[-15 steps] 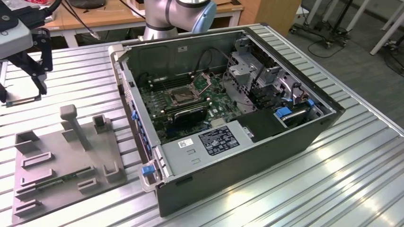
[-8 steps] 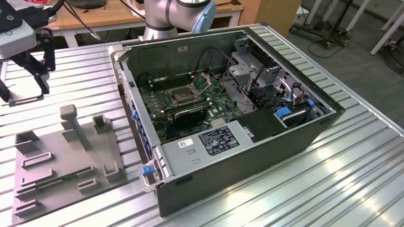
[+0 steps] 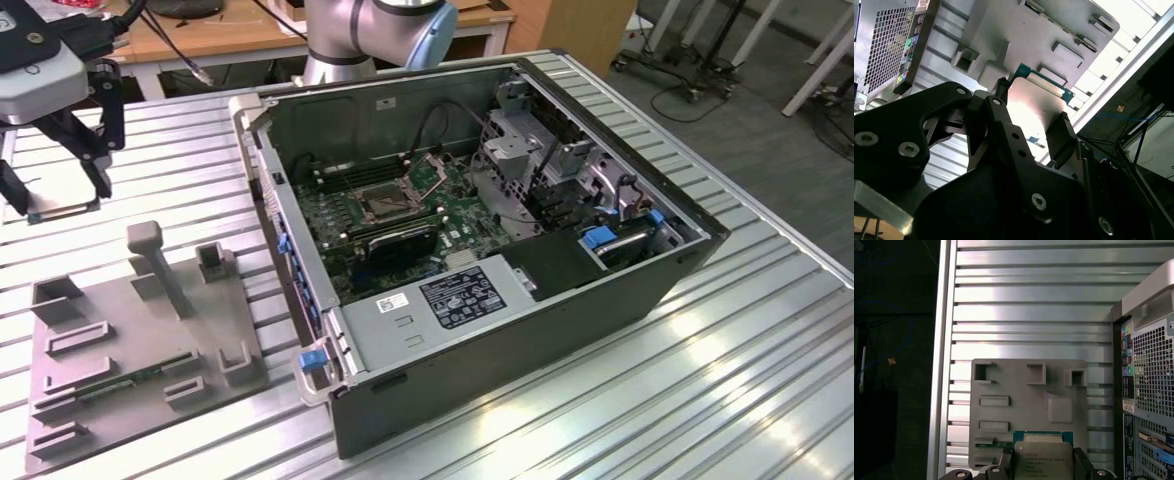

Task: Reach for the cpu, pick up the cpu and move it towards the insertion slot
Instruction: 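Pick up the cpu and move it towards the insertion slot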

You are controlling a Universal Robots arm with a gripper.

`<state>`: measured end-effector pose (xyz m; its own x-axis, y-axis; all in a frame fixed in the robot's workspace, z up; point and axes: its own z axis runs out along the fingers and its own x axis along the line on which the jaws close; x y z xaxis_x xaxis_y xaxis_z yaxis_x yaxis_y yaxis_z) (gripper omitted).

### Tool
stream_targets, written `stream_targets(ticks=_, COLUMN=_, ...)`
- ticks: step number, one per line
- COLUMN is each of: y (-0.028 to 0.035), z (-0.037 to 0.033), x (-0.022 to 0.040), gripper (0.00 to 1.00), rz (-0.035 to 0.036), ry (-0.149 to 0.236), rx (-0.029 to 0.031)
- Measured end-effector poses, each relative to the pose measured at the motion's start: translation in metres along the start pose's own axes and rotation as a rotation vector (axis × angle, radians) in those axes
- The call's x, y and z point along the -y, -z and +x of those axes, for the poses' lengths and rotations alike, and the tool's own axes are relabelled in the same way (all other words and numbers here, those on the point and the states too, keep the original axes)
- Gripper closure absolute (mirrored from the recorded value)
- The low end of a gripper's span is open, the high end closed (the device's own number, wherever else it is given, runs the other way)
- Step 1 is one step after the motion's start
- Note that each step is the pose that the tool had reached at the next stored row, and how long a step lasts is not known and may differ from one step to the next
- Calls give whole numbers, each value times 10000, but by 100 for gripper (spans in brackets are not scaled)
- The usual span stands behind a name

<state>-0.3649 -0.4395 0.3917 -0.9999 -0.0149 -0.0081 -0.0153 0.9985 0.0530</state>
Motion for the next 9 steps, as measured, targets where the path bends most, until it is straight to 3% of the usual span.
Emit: stream_targets(ticks=9, y=-7, z=-71, x=2, gripper=46, rz=0, ry=0, rx=0)
